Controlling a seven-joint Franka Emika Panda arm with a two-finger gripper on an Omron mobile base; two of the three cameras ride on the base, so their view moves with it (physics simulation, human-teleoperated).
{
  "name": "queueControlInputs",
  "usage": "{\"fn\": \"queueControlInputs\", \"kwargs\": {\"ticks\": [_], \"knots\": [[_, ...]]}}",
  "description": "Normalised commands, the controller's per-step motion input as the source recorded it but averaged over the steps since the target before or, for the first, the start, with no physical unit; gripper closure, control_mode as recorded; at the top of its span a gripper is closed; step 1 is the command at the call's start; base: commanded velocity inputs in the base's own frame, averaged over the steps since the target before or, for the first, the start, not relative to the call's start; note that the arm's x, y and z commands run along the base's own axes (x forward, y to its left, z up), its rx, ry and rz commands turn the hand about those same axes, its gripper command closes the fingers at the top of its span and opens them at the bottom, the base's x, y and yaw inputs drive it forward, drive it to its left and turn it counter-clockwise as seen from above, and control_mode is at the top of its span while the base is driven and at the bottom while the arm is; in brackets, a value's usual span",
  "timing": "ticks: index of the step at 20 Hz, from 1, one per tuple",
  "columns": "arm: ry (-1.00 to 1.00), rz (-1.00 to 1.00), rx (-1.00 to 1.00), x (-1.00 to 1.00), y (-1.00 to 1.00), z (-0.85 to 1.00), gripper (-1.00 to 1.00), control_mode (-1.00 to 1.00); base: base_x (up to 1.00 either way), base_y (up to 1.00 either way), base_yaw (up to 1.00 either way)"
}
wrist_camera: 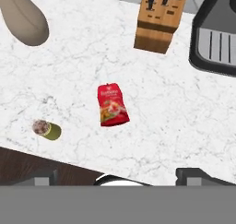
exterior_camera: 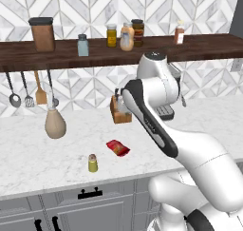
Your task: Put the shaker and condiment bottle from the counter next to their counterparts in the cabinet.
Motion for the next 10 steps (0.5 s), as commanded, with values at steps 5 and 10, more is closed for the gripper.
{"fn": "queueControlInputs", "kwargs": {"ticks": [5,10], "knots": [[0.0,0.06,-0.02,0.18,0.24,-0.16,-1.0,-1.0,0.0,0.0,0.0],[0.02,0.05,0.0,0.26,0.17,-0.18,-1.0,-1.0,0.0,0.0,0.0]]}}
